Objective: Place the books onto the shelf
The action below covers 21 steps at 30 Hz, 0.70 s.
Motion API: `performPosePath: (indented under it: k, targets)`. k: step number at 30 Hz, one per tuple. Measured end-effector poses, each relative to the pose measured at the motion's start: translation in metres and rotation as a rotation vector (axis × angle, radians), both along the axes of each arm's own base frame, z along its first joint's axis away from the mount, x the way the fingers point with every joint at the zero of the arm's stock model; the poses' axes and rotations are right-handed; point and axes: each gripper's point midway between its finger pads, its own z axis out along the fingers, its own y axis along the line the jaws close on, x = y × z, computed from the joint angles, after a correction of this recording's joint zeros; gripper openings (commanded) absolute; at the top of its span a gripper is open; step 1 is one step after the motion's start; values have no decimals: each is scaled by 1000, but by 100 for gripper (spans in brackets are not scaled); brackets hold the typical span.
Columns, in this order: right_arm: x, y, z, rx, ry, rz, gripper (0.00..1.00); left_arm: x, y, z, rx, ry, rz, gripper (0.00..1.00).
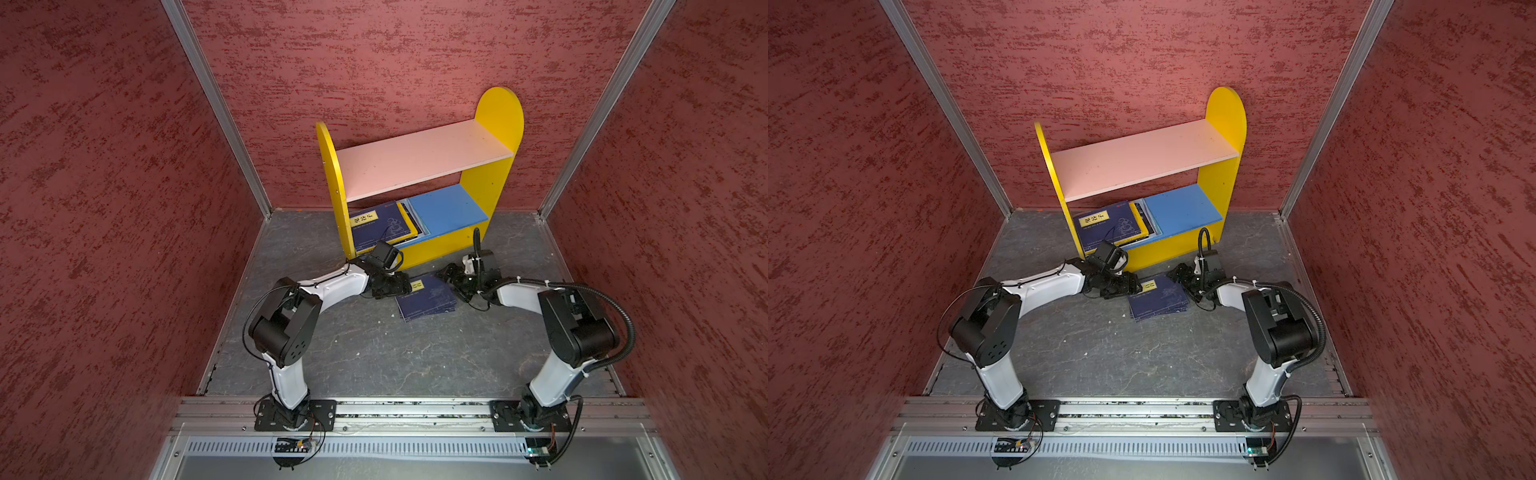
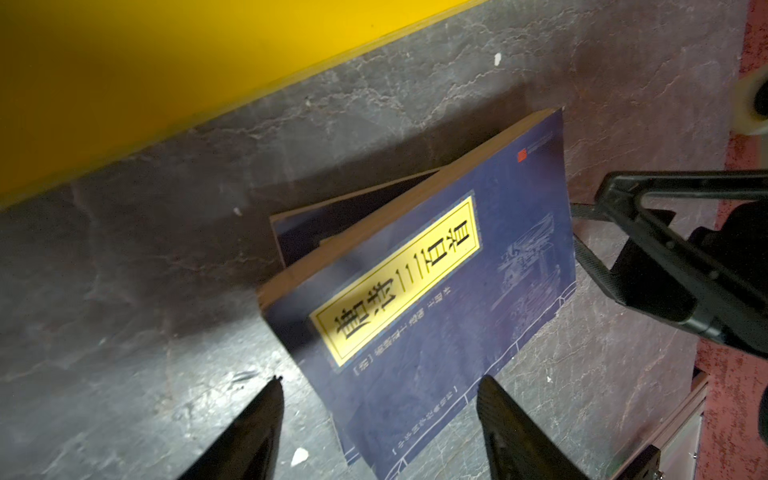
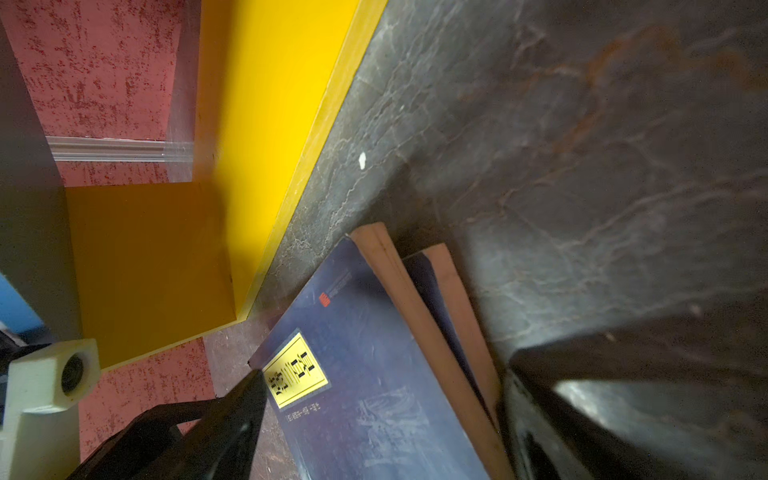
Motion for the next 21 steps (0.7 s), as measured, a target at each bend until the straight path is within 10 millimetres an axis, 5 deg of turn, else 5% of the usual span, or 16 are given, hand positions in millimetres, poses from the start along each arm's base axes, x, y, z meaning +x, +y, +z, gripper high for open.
performPosePath:
  k: [21]
  targets:
    - [-13, -3, 5, -30, -8, 3, 88, -15, 23, -21, 50, 83, 31, 73]
